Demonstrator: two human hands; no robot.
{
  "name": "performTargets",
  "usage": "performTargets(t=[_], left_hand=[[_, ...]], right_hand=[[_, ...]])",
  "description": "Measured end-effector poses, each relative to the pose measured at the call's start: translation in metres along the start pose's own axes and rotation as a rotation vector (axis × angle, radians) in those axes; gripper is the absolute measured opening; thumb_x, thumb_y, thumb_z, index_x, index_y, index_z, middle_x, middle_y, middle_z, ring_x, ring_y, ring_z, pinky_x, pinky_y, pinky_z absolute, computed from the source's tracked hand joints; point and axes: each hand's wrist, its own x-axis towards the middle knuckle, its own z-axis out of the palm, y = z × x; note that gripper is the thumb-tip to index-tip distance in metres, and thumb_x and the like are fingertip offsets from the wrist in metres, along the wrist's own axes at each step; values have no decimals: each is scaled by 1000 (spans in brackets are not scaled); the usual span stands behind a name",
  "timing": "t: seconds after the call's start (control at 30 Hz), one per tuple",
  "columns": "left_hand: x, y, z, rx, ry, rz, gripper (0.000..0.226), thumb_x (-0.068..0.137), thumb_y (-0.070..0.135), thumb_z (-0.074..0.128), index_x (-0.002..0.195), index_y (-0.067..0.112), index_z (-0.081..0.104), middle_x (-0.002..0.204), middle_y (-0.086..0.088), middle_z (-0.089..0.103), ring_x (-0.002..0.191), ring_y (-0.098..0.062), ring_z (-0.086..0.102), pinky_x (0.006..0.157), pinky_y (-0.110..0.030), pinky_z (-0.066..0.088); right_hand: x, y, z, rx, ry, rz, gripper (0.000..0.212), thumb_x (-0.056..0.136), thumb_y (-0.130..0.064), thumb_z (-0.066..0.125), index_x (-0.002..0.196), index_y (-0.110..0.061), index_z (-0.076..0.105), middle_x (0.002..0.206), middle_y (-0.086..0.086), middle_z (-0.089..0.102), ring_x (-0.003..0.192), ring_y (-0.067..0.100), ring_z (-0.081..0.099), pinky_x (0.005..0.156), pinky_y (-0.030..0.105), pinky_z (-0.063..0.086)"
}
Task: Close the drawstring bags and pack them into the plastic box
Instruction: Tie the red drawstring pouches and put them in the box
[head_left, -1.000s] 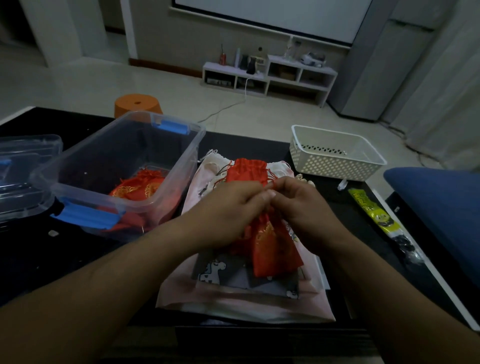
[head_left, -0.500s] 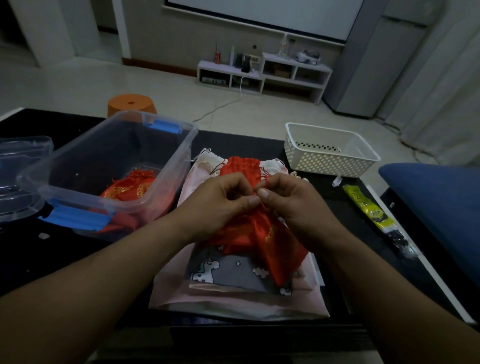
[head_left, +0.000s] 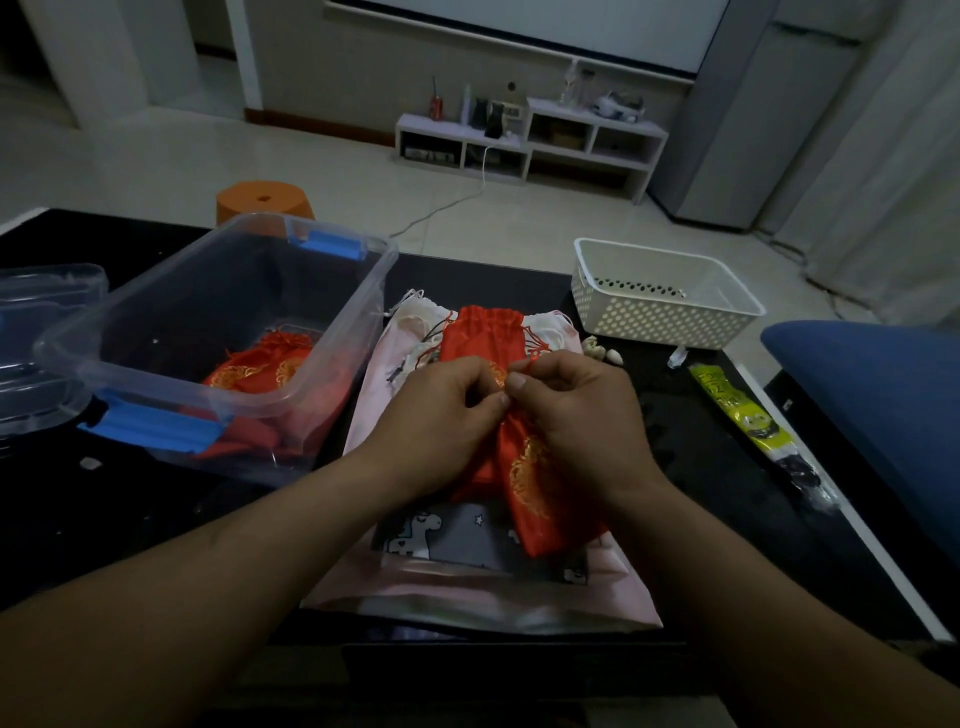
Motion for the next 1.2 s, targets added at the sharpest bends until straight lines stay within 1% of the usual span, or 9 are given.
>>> performTargets(t=[0.2,0.27,0.33,0.5,0.63,0.77,0.87,1.03,1.2], left_hand=[[-3,0,8,76,79,-3,22,90,28,66,74,22,52,66,2,60,64,-11,56,64,-44,49],[-2,-1,10,87,85,-7,9,88,34,61,83,26,59,70,6,64,67,-8,59,65,-43,51],[-1,-1,9,76,72,-22,16,86,37,56,94,29,68,74,8,68,70,-7,63,66,-43,54],[3,-2,1,43,-7,7,14,95,28,62,94,23,75,77,5,71,74,-8,64,71,-38,52],[8,-4,-10,-37,-123,44,14,98,22,69,86,29,69,73,11,66,69,-1,59,64,-19,45],[9,-4,-12,-147,-201,51,16,100,22,68,85,18,62,67,10,57,61,-5,50,60,-27,42],[7,-4,-12,-200,-220,57,18,103,22,64,87,16,58,67,7,54,61,-8,48,60,-31,42],[3,2,-13,-238,-227,8,18,107,20,56,88,20,54,76,3,63,73,-12,62,71,-45,57],[-2,16,-9,-414,-194,-182,25,108,33,52,102,8,54,84,-9,71,76,-29,70,74,-54,61]], right_hand=[[-7,0,7,-114,19,-55,7,91,-15,76,90,-21,81,86,-6,78,85,10,74,84,43,61],[-9,-1,10,-101,24,-66,8,90,-15,76,89,-21,81,84,-5,78,84,14,74,81,48,60],[-9,-1,11,-110,24,-81,9,90,-14,76,89,-21,81,84,-6,78,83,15,74,80,49,60],[-8,-4,5,-155,16,-105,11,92,-13,75,92,-22,81,85,-9,77,84,6,72,82,35,60],[-3,-7,-5,-85,-48,-95,14,91,-6,76,87,-19,79,82,-7,78,79,4,72,74,21,56],[-2,-10,-14,-2,-94,-37,10,93,-5,74,88,-13,78,83,-2,78,77,8,73,69,21,56],[-1,-10,-18,30,-77,7,7,95,-7,73,92,-12,76,87,6,78,81,16,76,74,31,62],[1,-9,-26,33,-8,85,12,101,-18,67,95,-12,75,90,9,78,87,29,76,86,53,62],[3,-9,-22,-16,50,27,10,99,-18,68,91,-14,73,89,8,77,88,26,75,87,57,59]])
